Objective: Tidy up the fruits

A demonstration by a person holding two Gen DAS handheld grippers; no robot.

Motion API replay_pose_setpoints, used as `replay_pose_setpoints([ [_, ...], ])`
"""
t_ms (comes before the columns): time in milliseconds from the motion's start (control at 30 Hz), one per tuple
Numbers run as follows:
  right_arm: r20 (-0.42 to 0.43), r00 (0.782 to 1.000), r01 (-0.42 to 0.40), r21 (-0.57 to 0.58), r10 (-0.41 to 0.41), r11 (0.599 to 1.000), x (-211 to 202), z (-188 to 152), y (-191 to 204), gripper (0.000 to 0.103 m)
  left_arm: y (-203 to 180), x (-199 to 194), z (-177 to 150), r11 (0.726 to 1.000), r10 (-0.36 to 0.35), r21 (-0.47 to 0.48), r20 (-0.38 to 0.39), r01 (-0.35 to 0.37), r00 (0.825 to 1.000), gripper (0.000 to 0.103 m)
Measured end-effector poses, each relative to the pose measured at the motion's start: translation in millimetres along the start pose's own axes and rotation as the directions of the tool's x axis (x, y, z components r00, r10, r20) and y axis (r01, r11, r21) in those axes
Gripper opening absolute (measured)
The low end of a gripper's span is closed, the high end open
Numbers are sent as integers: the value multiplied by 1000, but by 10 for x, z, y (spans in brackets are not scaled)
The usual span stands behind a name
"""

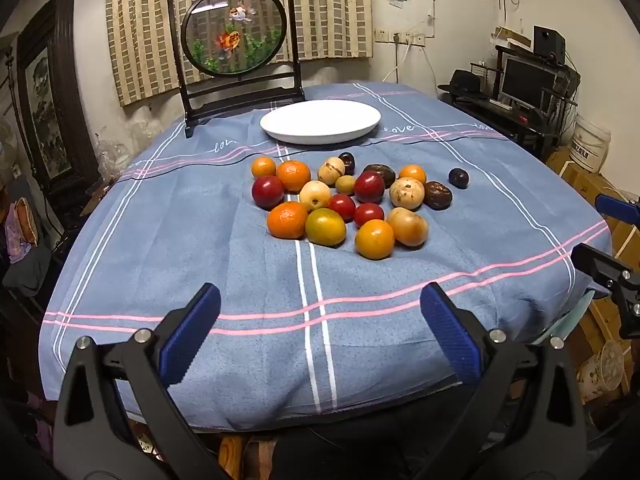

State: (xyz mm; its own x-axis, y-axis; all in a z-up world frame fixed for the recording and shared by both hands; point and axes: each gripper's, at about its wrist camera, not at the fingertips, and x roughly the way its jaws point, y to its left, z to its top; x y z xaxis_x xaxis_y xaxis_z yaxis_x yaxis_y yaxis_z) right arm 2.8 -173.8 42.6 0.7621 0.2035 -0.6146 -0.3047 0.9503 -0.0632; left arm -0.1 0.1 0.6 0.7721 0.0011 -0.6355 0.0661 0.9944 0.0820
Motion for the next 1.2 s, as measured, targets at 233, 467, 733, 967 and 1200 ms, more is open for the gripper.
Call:
replay_pose_setpoints([
  [233, 6, 1000, 1, -1, -1, 1000, -5, -3, -3, 102, 13, 38, -14, 1000, 2, -25, -2, -2, 1000, 101],
  [467, 0, 1000, 1, 3, -1, 1000, 4, -7, -7, 102, 86, 52, -20, 999, 17, -33, -17, -18, 1000, 101],
  [733, 2, 1000, 0, -2, 0, 1000, -31, 11, -20, 102, 111, 69, -23, 999, 18, -34, -23, -19, 1000, 101],
  [967, 1, 1000, 3, -3, -3, 1000, 4, -6, -9, 102, 85, 67, -33, 999, 22, -28, -25, -22, 999, 101],
  [1200, 1, 1000, 2, -5, -2, 1000, -1, 1, -14, 102, 82, 56, -30, 999, 25, -24, -28, -26, 999, 101],
])
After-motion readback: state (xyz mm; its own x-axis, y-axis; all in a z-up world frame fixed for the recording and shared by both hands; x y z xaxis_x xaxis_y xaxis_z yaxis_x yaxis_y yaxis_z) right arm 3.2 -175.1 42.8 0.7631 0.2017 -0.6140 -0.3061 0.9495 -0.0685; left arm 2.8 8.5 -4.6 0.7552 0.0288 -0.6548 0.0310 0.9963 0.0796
